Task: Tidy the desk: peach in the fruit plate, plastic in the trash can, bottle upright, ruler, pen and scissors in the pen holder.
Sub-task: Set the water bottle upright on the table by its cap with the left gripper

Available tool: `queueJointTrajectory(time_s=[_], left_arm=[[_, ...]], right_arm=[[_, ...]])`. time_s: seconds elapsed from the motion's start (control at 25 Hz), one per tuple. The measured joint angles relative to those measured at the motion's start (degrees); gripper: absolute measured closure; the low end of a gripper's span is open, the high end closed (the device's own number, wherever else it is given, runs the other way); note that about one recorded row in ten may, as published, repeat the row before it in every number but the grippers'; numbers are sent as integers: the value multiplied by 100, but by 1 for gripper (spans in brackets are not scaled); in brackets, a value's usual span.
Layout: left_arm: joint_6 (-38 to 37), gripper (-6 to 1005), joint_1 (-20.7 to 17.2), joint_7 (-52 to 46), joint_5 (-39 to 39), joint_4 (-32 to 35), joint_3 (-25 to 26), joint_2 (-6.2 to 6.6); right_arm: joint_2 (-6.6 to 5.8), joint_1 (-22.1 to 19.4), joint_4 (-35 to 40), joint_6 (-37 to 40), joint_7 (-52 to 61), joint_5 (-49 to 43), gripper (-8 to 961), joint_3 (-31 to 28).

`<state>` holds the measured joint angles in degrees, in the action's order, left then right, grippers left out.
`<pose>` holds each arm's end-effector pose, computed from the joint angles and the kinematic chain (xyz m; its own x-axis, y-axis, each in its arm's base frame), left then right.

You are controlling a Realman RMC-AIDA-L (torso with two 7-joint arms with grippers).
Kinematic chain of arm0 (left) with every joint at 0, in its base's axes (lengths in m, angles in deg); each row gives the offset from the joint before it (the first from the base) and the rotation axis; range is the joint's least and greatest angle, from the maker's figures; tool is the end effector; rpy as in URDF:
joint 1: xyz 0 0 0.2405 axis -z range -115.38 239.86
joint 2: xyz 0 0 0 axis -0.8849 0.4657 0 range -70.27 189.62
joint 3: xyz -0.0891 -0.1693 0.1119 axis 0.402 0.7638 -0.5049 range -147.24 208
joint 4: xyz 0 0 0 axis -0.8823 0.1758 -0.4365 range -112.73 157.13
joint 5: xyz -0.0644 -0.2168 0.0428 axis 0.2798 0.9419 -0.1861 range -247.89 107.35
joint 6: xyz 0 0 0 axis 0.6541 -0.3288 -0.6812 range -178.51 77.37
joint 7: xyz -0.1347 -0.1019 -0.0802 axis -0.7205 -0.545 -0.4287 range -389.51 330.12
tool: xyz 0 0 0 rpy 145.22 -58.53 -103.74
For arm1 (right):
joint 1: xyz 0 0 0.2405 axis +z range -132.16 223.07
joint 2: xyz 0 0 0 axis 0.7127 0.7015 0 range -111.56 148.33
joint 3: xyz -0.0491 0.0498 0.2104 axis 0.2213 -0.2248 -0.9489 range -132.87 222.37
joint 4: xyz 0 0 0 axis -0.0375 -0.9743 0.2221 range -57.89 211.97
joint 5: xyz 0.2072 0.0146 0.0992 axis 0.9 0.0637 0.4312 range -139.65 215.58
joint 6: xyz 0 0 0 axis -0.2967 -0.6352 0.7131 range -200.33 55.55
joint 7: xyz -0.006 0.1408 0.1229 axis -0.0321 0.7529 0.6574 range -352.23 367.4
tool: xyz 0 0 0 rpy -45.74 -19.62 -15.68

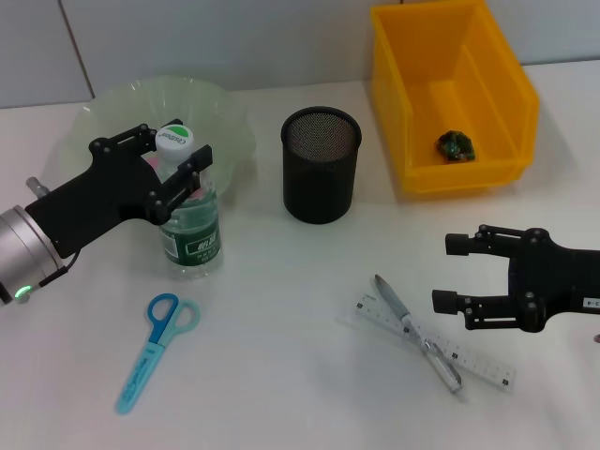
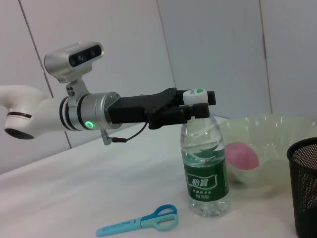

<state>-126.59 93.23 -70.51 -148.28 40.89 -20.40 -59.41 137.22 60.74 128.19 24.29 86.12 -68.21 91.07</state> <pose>-0.2206 0.3754 -0.0398 0.7668 -0.0615 0.6390 0.3641 -0.7781 -0.5118 0.2565 0.2950 0.0166 0.8009 -0.2910 -0.5234 -0.4377 -0.8809 -0.1800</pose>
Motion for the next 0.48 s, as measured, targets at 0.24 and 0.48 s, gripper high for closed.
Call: queueJointTrajectory(time_s=[0.24, 0.48], left_arm=[[7, 547, -2, -22, 8, -9, -2, 0], [18, 547, -5, -32, 18, -35, -1, 0]], right_arm=[[0, 0, 0, 0, -12, 0, 123, 0], [0, 0, 0, 0, -12, 0, 123, 0]])
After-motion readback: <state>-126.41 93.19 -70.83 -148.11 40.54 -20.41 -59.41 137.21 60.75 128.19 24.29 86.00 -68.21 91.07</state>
